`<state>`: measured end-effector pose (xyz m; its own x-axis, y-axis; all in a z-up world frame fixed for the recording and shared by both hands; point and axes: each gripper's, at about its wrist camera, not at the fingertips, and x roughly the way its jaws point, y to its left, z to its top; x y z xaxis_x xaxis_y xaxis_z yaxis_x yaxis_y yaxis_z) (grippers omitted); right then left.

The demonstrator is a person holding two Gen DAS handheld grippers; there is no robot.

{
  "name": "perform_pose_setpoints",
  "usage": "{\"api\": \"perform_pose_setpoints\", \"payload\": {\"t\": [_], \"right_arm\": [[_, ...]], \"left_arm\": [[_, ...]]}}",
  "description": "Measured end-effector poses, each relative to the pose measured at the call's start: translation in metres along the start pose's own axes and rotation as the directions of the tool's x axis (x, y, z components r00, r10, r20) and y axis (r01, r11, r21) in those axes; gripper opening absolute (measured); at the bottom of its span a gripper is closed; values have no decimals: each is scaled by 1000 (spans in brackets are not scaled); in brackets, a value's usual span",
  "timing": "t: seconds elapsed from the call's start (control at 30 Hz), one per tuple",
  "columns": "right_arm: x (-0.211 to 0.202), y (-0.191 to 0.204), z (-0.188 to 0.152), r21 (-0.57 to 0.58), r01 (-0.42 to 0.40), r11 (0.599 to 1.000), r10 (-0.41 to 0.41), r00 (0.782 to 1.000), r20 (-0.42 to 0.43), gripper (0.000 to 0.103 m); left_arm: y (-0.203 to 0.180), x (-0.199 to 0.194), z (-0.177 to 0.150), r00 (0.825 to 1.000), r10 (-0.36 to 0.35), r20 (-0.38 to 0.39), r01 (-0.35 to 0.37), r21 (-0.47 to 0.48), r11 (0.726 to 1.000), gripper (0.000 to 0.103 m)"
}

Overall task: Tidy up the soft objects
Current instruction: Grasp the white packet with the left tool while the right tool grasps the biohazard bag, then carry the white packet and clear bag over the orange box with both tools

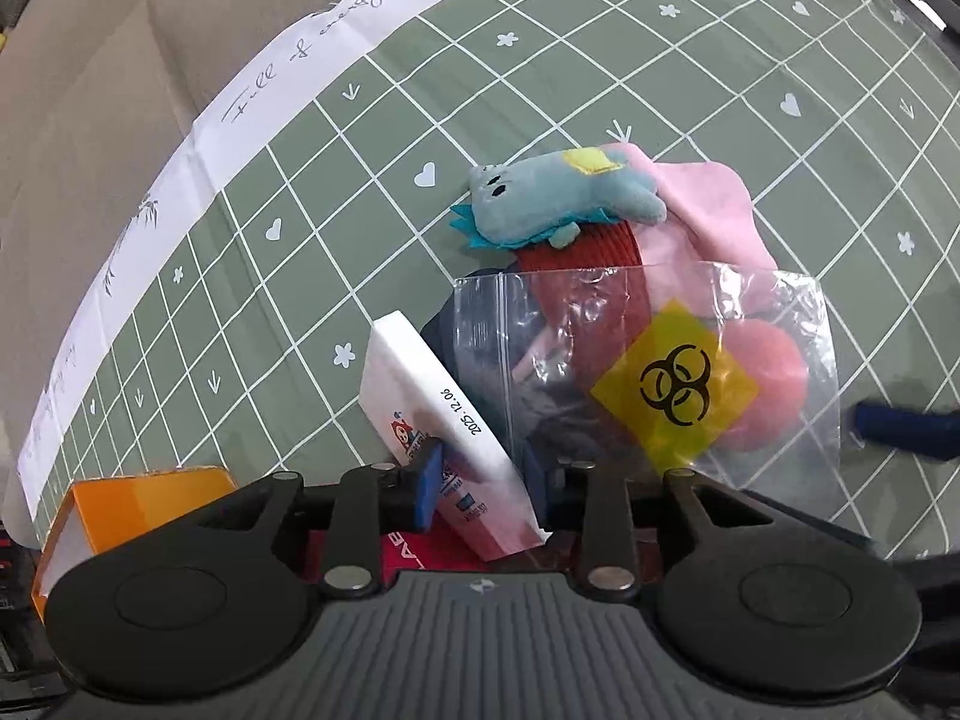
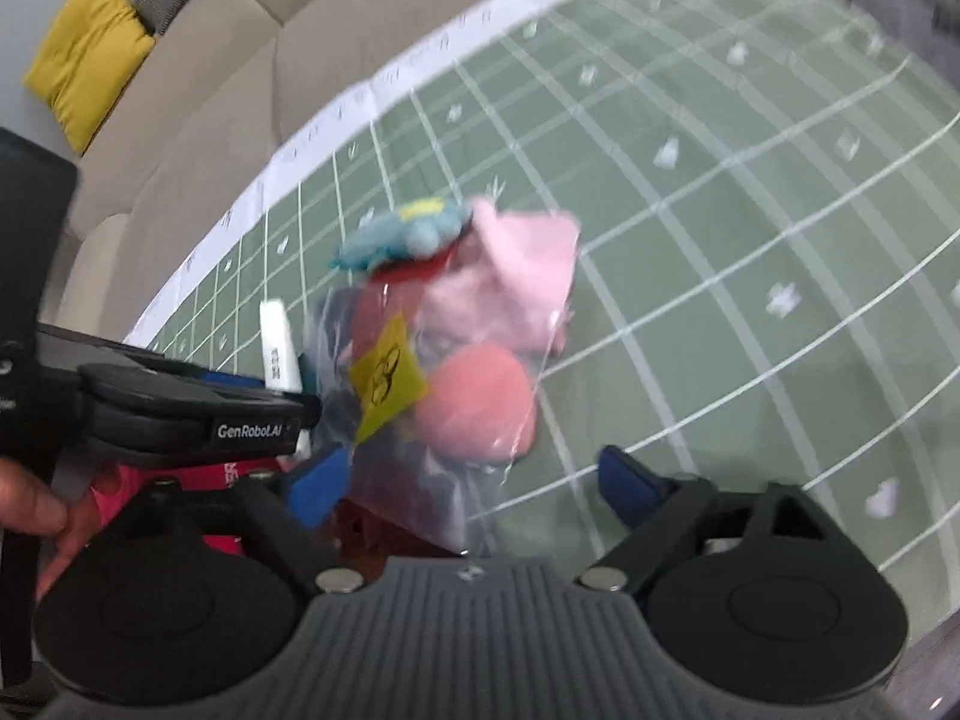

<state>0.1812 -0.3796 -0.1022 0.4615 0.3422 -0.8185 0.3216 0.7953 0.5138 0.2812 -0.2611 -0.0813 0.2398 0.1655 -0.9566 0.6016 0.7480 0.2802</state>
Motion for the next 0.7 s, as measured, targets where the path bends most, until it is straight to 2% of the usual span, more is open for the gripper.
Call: {"api": "perform_pose_setpoints", "payload": {"t": [0.07,0.13,0.2,0.3,0.4,0.53,0.7], "right_arm": [[10,3,0,15,-41,999,41,999,-32,63],[13,8,-2,11,-66,998,66,997,-31,51],[13,17,-5,-32,-47,998,46,999,-20,23],[6,23,-10,-69,-61,996,62,998,2,0],[-4,23,-11,-89,-51,995,55,997,45,0],[-25,23,-19,-104,-64,993,72,995,74,0],[-49,32,-30,-156,-20,988,41,991,131,0]], "left_arm": [[-1,1,0,1000,7,1,-7,8,1000,37],[-2,0,-1,1000,15,3,-15,21,1000,28],[-3,0,-3,1000,20,8,-21,33,999,24],[-3,-4,-6,999,23,25,-24,42,999,17],[1,-12,-10,998,19,58,-20,30,999,10],[9,-28,-18,992,2,124,-3,8,1000,9],[19,-60,-32,975,-48,216,54,-23,998,8]]}}
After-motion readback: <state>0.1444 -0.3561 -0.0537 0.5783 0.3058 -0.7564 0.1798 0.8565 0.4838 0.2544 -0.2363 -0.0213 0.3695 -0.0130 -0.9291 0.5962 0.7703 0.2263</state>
